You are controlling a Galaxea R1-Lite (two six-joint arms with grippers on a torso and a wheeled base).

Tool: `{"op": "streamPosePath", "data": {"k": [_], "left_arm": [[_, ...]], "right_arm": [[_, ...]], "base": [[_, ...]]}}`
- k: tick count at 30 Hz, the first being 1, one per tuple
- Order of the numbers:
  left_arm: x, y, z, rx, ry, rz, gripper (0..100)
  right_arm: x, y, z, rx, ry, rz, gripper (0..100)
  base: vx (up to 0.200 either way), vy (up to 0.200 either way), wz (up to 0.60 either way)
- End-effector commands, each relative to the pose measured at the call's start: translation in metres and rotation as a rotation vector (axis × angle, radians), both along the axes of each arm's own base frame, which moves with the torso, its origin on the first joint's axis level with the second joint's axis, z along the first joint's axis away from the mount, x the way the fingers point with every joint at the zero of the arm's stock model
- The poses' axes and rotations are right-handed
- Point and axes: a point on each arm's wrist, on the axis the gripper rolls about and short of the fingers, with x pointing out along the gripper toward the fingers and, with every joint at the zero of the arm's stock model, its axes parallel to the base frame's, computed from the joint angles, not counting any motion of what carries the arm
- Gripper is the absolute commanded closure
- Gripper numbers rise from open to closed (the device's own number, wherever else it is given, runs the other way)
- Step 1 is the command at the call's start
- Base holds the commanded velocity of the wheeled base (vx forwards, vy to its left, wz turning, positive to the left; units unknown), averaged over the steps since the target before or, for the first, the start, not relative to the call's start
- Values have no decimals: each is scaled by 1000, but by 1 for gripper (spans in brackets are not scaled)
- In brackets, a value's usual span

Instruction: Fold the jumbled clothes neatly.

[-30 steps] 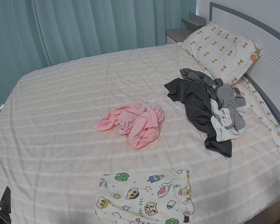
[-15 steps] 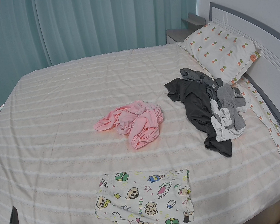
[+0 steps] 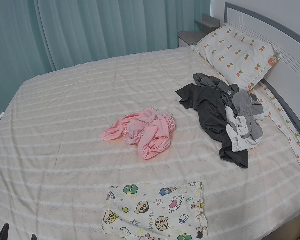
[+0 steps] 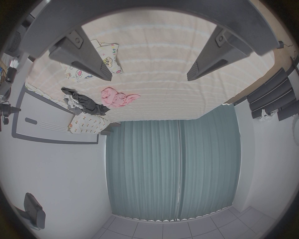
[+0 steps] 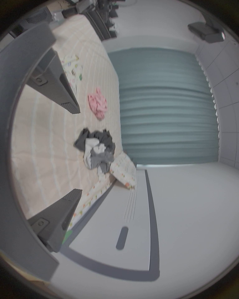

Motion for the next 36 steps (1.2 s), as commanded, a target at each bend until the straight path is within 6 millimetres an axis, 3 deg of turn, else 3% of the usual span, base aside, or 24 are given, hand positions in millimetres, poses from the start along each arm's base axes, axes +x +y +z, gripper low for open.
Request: {"op": "streamPosePath", "data": {"k": [1,19,29,36], "left_arm": [[0,0,-4,0,4,-4,0],[0,0,-3,-6,1,-18,0],[0,0,-3,-6,1,-18,0],[0,0,-4,-8,3,-18,0]], "right_arm": [[-2,-2,3,-16,-1,-72,0],[-2,1,2,-68,0,29,0],[-2,3,2,6,-3,153,0],[-2,3,2,-1,-2,146,0]], "base": [[0,0,0],[0,0,0],[0,0,0],[0,0,0]]}}
